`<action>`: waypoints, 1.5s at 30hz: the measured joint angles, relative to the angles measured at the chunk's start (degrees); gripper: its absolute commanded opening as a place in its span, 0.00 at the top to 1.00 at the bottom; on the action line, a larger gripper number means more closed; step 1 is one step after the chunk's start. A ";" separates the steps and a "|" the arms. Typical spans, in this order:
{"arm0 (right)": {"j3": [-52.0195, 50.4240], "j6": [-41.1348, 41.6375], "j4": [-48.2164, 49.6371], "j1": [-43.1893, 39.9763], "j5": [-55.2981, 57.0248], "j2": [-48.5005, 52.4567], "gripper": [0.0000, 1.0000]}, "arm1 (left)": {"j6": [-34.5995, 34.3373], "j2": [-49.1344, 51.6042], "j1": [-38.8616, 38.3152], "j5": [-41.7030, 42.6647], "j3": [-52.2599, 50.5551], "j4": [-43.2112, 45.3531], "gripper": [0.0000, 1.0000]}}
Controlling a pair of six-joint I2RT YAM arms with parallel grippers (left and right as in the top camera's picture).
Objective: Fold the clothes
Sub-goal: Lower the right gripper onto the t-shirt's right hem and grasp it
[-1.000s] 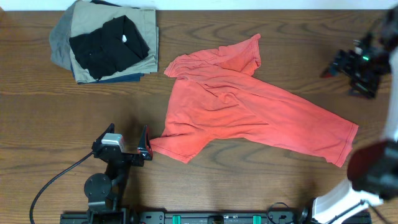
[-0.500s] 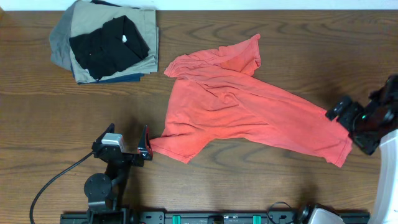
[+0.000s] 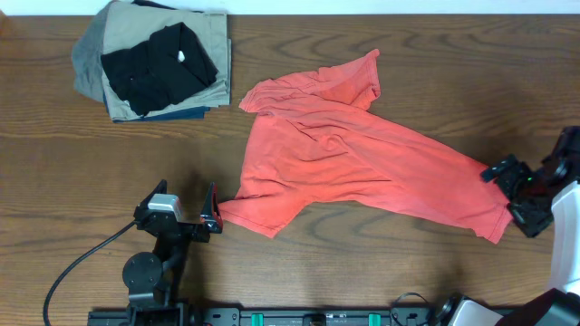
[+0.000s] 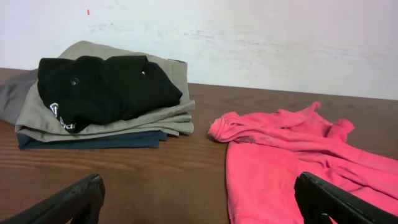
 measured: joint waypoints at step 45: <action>0.00 3.32 10.60 -6.82 7.65 21.42 0.79 | 0.00 0.00 0.00 0.00 0.00 0.00 0.02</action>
